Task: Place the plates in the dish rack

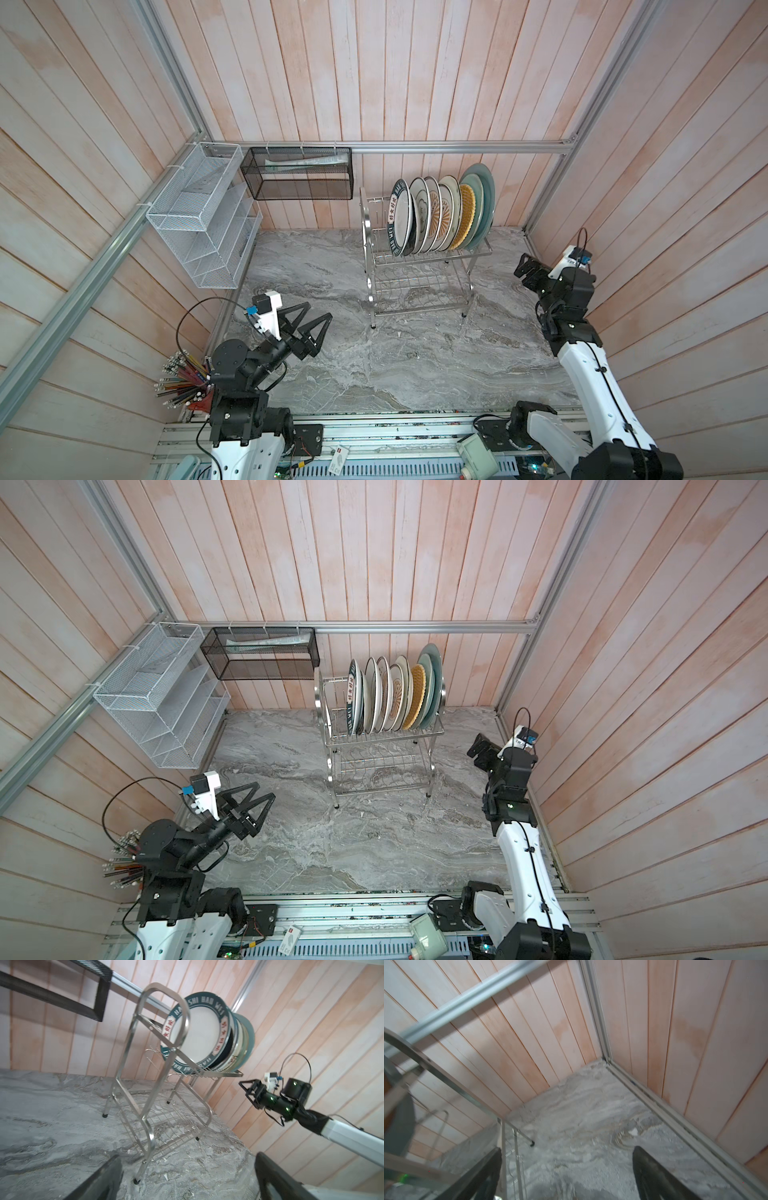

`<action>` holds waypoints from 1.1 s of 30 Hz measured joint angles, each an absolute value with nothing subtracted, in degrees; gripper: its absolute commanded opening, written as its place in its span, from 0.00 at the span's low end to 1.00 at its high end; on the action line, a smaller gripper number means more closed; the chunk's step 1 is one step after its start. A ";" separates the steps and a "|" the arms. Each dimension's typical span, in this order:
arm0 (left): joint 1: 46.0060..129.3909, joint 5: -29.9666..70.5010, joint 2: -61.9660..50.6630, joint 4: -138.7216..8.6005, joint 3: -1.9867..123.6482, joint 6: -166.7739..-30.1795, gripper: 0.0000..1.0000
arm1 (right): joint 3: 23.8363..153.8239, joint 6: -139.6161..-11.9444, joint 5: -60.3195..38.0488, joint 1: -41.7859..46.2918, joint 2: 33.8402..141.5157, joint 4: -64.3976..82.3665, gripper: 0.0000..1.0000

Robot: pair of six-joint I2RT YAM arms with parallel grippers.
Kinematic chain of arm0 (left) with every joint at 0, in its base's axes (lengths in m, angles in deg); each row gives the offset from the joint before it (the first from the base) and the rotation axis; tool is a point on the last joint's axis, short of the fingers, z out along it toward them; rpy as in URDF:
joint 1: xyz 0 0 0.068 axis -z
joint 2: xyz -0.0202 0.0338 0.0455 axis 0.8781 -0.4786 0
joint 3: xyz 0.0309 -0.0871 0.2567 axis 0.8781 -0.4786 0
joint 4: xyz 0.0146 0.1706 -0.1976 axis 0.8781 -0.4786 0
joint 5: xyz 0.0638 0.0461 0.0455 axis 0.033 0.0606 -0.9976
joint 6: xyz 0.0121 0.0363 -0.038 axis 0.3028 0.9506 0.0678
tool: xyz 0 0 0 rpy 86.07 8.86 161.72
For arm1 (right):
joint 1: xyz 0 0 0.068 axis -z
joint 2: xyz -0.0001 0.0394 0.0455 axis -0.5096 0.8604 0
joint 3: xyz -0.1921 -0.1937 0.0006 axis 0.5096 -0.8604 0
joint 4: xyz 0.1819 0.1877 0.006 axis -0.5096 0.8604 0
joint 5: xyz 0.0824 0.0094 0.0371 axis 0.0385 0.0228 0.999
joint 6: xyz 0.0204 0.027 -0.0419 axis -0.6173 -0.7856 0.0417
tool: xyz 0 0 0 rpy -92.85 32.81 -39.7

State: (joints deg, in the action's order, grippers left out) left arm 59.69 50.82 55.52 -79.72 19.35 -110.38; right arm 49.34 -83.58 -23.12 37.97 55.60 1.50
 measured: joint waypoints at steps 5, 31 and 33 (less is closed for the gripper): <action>59.65 35.41 47.10 -83.63 19.40 -111.28 1.00 | 36.83 -83.34 -22.53 37.97 56.37 -12.45 0.98; 62.38 -12.85 2.60 -17.84 -1.76 -92.83 1.00 | 28.44 -67.42 -21.90 35.76 72.50 -45.61 0.98; 62.38 -11.50 -2.20 -10.43 -1.52 -91.45 1.00 | 28.72 -66.20 -22.38 35.56 73.72 -46.63 0.98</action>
